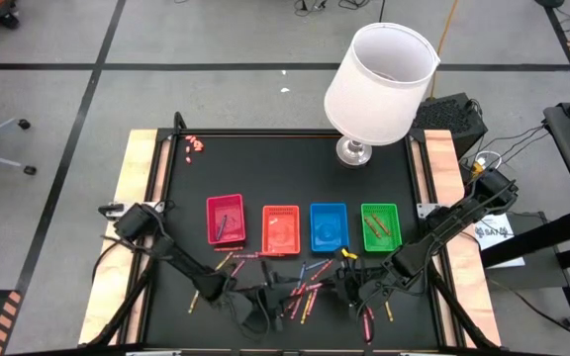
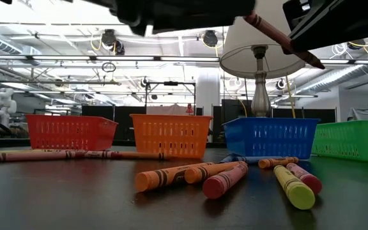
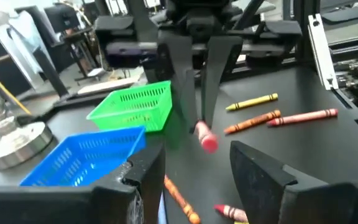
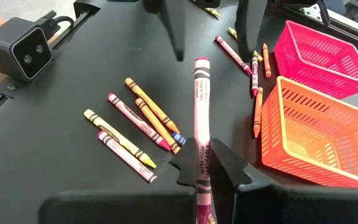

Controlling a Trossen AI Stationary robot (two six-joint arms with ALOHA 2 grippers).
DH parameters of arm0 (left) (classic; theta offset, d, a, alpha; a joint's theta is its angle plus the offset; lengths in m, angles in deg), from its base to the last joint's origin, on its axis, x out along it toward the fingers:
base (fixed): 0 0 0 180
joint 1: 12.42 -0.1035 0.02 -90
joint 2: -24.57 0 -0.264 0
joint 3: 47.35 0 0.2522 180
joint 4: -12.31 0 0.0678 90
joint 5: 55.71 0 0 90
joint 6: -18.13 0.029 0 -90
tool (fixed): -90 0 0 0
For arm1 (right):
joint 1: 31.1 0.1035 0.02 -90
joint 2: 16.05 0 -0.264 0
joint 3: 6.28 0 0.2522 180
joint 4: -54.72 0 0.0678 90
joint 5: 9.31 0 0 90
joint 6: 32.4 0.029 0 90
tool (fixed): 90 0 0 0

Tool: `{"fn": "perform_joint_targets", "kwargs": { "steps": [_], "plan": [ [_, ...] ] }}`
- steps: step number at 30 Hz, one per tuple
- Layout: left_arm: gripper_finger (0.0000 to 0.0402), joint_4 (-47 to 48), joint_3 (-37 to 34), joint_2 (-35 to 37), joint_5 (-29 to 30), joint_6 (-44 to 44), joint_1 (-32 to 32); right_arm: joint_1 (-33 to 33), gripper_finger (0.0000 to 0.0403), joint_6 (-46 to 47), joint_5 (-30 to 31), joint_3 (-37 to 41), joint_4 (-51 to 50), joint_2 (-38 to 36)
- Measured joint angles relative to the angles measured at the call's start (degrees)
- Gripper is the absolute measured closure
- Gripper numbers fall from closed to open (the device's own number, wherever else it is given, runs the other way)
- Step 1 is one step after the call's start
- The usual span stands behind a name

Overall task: Sort crayons
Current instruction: Put the red crayon into the blue bin

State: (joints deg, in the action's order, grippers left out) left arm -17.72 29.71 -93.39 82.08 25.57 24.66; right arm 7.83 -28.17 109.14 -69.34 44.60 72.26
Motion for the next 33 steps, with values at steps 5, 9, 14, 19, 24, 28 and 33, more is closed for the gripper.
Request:
{"fn": "perform_joint_targets", "kwargs": {
  "steps": [5,9,14,19,24,28,33],
  "plan": [
    [0.0221,1.40,2.17,-1.56,-0.38,1.99,-0.11,0.00,0.0401,0.00,0.00,0.00,0.01,0.00],
    [0.0221,1.31,2.28,-1.60,-0.93,1.67,-0.52,0.00,0.0401,0.02,0.00,0.00,0.02,0.00],
    [0.0221,1.66,2.28,-1.60,-1.84,-4.12,-2.49,0.00,0.0401,-0.03,0.00,0.00,1.23,0.00],
    [0.0221,3.02,2.28,-1.63,-5.88,-5.52,-3.30,0.00,0.0401,-0.40,0.00,0.00,1.46,0.00],
    [0.0230,3.03,2.28,-1.63,-5.82,-5.35,-3.32,0.00,0.0401,-0.66,0.00,0.00,1.37,0.00],
    [0.0238,7.70,2.29,-1.63,-3.50,-7.10,-2.96,0.00,0.0401,-0.86,0.02,0.00,0.65,0.00],
    [0.0239,16.43,2.28,-1.13,4.33,-11.45,-0.09,0.00,0.0401,-1.25,0.03,0.00,-2.96,-0.02]
  ]
}}
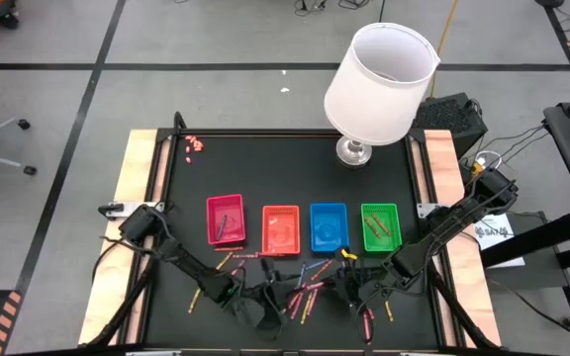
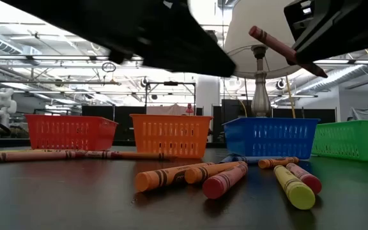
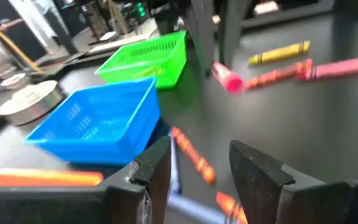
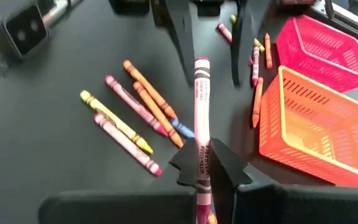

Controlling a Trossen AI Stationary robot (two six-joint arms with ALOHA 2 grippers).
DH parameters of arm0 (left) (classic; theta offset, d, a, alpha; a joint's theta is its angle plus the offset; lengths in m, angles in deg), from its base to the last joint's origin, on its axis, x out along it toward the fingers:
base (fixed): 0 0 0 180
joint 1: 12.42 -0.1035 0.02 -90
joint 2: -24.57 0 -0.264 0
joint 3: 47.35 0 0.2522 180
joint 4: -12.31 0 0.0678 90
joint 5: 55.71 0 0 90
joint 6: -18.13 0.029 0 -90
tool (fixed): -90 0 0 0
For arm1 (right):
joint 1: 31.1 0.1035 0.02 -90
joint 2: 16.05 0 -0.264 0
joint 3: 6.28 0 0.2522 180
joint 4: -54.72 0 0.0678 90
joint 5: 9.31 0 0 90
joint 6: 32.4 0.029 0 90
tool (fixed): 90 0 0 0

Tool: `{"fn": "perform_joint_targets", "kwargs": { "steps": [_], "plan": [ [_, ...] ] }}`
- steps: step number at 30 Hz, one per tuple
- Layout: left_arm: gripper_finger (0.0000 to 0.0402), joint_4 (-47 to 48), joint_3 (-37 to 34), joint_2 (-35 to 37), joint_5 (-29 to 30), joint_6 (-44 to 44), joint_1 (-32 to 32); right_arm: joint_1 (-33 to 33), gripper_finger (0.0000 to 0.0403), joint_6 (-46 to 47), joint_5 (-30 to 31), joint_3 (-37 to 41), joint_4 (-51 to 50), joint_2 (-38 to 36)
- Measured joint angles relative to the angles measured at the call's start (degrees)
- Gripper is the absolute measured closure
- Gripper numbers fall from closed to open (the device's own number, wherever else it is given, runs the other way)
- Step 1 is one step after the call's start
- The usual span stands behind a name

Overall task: Sort crayons
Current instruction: Put the red crayon into the blue bin

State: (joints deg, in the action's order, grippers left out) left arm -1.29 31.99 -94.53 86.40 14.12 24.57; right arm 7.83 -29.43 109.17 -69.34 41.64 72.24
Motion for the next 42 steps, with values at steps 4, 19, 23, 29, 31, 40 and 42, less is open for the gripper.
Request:
{"fn": "perform_joint_targets", "kwargs": {
  "steps": [4,19,23,29,31,40,42],
  "plan": [
    [0.0240,4.71,0.00,3.20,5.30,-0.17,3.23,0.00,0.0401,-5.39,0.20,0.00,0.09,0.00],
    [0.0240,9.88,0.02,8.80,14.10,-0.17,10.45,-7.33,0.0401,-34.26,15.03,0.00,-8.00,-0.02],
    [0.0240,11.01,0.02,8.80,14.17,-1.68,10.38,-10.94,0.0401,-32.06,14.81,0.00,-15.38,-0.02],
    [0.0240,11.00,0.01,8.80,14.16,-1.70,10.41,-14.70,0.0401,-34.56,14.70,0.00,-23.44,-0.02],
    [0.0240,11.00,0.00,8.80,14.16,-1.73,10.41,-15.64,0.0401,-37.28,14.70,0.00,-25.25,-0.02],
    [0.0240,10.99,0.00,8.80,14.16,-1.75,10.38,-17.52,0.0401,-41.42,5.24,0.00,-26.24,-0.02],
    [0.0240,10.98,0.00,8.80,14.16,-1.78,10.38,-17.59,0.0399,-40.19,4.48,0.00,-26.12,-0.02]
  ]
}}
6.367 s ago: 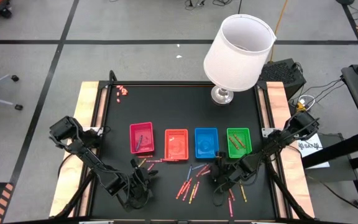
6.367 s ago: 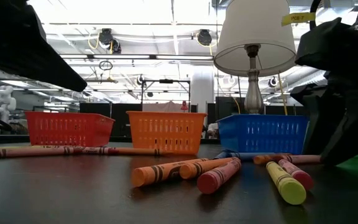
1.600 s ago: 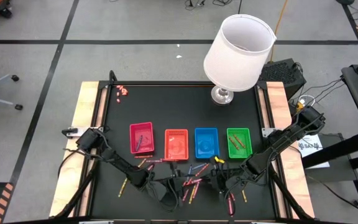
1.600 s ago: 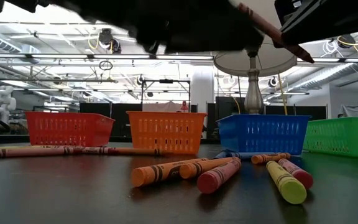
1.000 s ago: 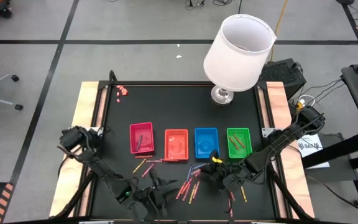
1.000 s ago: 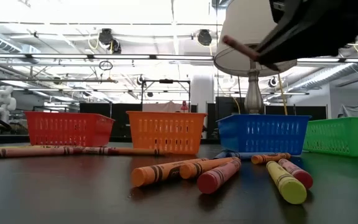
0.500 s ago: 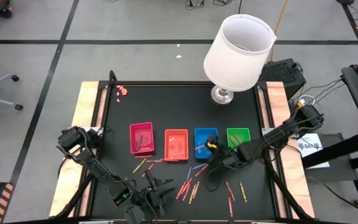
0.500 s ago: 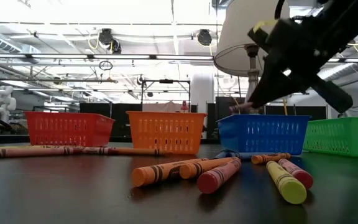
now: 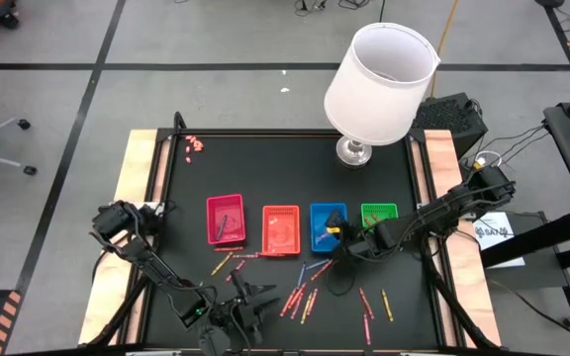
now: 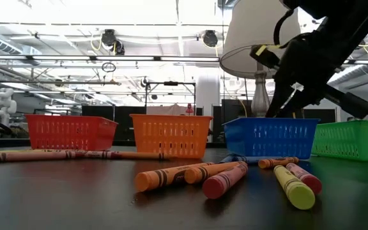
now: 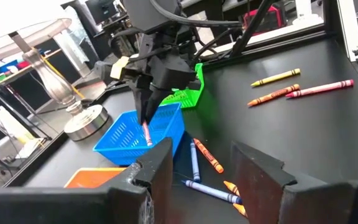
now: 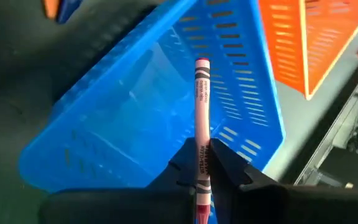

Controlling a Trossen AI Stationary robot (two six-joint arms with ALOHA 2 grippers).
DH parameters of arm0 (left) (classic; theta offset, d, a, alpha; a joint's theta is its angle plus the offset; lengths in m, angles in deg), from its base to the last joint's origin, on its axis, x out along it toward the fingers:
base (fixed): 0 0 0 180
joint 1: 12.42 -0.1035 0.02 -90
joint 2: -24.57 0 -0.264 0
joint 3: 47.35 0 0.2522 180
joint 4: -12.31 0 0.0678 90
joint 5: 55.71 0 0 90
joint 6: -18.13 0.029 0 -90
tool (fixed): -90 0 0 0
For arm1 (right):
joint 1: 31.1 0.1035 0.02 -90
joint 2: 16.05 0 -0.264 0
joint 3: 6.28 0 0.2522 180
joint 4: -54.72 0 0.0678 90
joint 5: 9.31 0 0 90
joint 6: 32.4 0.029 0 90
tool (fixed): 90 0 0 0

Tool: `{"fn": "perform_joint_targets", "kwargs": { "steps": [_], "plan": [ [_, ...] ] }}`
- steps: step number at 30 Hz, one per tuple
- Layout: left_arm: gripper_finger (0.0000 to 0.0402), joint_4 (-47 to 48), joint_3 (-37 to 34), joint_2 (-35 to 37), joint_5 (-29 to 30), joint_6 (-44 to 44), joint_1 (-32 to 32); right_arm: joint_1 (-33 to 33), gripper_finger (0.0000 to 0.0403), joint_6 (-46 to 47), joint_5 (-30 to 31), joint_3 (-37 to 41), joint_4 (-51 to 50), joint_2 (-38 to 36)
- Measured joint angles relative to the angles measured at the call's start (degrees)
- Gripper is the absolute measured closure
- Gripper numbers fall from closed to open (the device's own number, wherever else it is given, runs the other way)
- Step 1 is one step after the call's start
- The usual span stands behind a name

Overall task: Sort crayons
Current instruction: Put the red crayon into the blue bin

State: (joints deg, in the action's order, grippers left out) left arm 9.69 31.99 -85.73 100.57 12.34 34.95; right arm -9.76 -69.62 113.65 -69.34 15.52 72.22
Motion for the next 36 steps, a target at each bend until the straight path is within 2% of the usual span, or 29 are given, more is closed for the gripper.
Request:
{"fn": "perform_joint_targets", "kwargs": {
  "steps": [6,14,17,21,24,28,29,33,36],
  "plan": [
    [0.0240,0.00,0.00,0.00,0.00,-1.02,-0.11,0.26,0.0350,2.02,4.66,0.00,0.91,0.00],
    [0.0240,0.46,0.00,0.00,0.00,-1.35,-0.11,4.65,0.0267,2.07,19.57,0.00,2.82,0.00],
    [0.0240,0.46,0.00,0.00,0.00,-1.35,-0.11,7.98,0.0254,3.54,24.23,0.00,4.73,0.00],
    [0.0240,0.40,0.00,0.00,-0.01,-1.47,-0.11,13.71,0.0252,10.80,30.22,0.00,8.70,0.00],
    [0.0240,0.24,0.00,0.00,-0.01,-2.64,-0.15,18.55,0.0258,20.75,29.96,0.00,13.86,0.00],
    [0.0240,0.23,0.00,0.00,-0.02,-2.94,-0.15,24.10,0.0265,39.35,29.59,-0.02,23.28,0.00],
    [0.0240,0.22,0.00,0.00,-0.02,-2.96,-0.15,24.97,0.0266,42.50,28.00,-0.04,24.55,0.00],
    [0.0240,0.19,0.00,0.00,-0.02,-2.97,-0.15,27.51,0.0268,53.00,13.62,-0.04,25.83,0.04],
    [0.0240,0.18,0.00,0.00,-0.02,-2.94,-0.27,28.17,0.0268,64.39,6.27,-0.04,25.58,0.04]
  ]
}}
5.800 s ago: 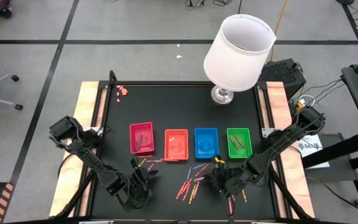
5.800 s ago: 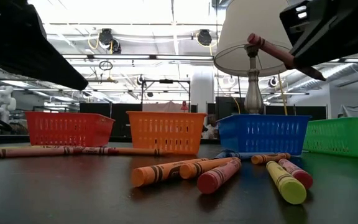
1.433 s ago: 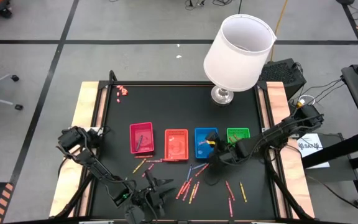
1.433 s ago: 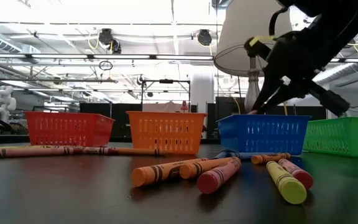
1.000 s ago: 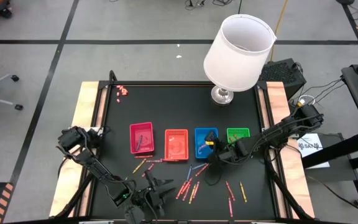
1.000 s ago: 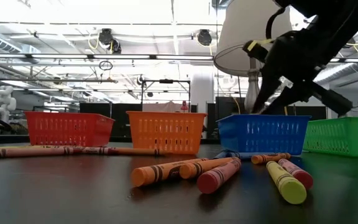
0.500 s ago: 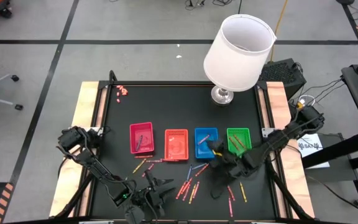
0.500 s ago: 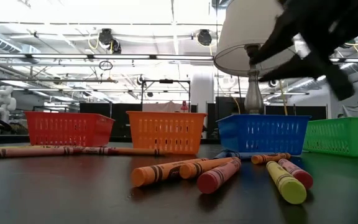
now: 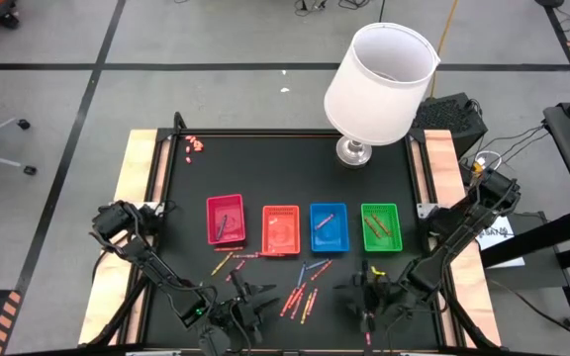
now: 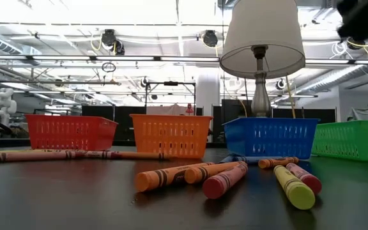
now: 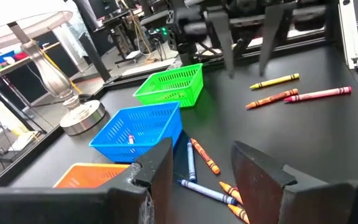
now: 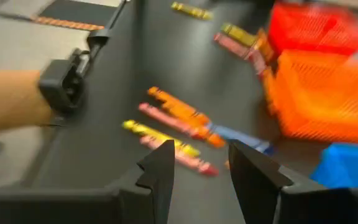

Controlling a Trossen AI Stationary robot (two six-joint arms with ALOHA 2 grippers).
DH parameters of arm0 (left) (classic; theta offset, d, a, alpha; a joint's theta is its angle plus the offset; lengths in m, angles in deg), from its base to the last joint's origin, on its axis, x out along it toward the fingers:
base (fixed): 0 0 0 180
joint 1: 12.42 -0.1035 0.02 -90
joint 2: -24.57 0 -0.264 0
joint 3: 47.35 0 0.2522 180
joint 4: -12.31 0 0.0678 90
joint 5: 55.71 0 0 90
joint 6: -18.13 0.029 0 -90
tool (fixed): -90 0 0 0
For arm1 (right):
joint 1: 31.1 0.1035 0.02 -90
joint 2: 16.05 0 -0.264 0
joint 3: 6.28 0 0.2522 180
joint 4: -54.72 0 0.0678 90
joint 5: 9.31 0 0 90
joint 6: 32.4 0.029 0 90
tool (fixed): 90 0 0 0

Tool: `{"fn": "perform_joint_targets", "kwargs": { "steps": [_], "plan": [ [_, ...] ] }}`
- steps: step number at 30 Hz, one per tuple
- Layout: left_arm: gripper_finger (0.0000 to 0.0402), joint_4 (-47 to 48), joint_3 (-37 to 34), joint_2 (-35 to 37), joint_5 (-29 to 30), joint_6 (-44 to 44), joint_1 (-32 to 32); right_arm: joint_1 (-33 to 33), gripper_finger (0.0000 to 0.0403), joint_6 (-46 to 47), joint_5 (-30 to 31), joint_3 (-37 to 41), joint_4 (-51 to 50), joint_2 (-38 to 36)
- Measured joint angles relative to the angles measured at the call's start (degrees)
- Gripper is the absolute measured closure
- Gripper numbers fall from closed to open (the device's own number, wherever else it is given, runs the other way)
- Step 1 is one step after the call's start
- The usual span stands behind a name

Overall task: Sort crayons
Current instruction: Put the red crayon into the blue bin

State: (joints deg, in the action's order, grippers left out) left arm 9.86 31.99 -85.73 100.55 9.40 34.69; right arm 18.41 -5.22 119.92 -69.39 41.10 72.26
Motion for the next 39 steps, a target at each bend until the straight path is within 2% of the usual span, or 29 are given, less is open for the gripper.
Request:
{"fn": "perform_joint_targets", "kwargs": {
  "steps": [3,11,19,22,25,32,39],
  "plan": [
    [0.0240,0.04,0.00,0.00,0.00,0.00,-0.67,1.32,0.0268,8.20,-2.76,0.00,-3.75,0.00],
    [0.0240,0.26,0.00,0.00,-3.30,0.02,-2.35,6.25,0.0268,20.04,-6.41,0.02,-8.47,0.00],
    [0.0240,1.49,0.00,0.00,-3.43,0.55,-3.60,12.14,0.0268,29.97,-10.21,0.00,-9.21,0.00],
    [0.0240,2.15,-0.01,0.00,-3.49,0.56,-4.11,13.85,0.0268,30.39,-12.44,0.01,-7.83,0.44],
    [0.0240,2.23,-0.01,0.00,-4.75,0.46,-4.72,15.08,0.0268,28.67,-12.55,0.00,-9.36,1.27],
    [0.0240,2.23,-0.02,0.00,-6.25,0.17,-5.56,15.38,0.0268,10.86,-14.00,0.02,-9.73,5.95],
    [0.0240,2.23,-0.02,0.00,-6.25,0.55,-5.54,13.80,0.0268,-2.06,-14.21,0.02,-9.49,7.04]
  ]
}}
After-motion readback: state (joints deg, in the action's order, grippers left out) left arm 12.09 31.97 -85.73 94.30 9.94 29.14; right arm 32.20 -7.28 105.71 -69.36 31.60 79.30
